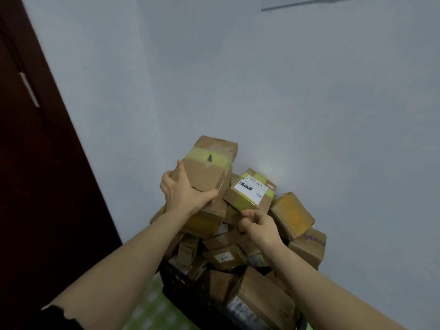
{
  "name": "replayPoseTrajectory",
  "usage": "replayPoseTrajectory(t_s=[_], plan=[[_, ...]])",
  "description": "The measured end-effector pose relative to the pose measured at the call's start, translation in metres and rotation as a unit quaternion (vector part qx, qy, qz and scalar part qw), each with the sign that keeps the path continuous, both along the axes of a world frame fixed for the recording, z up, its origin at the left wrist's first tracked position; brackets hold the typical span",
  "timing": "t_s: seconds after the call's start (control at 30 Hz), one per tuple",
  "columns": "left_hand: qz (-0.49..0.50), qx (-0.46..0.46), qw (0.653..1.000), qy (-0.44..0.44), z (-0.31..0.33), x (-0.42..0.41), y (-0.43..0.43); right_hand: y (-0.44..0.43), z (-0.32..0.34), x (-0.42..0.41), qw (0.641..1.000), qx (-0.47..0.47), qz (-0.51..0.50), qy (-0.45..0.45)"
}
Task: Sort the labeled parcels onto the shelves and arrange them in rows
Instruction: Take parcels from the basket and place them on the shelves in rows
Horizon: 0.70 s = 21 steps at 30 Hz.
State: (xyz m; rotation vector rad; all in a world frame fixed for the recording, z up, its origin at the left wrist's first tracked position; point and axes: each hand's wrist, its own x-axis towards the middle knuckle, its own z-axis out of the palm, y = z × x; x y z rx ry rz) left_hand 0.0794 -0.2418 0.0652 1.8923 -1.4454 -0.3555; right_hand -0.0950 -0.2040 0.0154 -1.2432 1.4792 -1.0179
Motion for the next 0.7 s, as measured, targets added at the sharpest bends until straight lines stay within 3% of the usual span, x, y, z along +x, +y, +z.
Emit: replayPoseTrajectory(t_s=[0.1,0.2,0.3,0.43,0.53,0.7], plan=[[-0.022,0.021,0.982,0.188,0.018,0.004,0.036,0.004,0.015,0.006,0.993,0.006,0.012,-0.12],[-0.065,0.036,0.894,0.442,0.027,0.004,0.085,0.013,0.029,0.019,0.971,0.041,0.06,-0.227],[-0.069,0.069,0.816,0.569,0.025,0.017,0.131,0.026,0.036,0.037,0.948,0.078,0.141,-0.274],[-0.059,0.091,0.777,0.62,0.015,0.05,0.191,0.062,0.035,0.073,0.898,0.11,0.273,-0.328],[-0.043,0.081,0.807,0.583,0.019,0.073,0.231,0.087,0.033,0.103,0.861,0.132,0.297,-0.391],[0.064,-0.015,0.865,0.497,0.052,0.117,0.285,0.119,0.048,0.146,0.859,0.132,0.327,-0.37]])
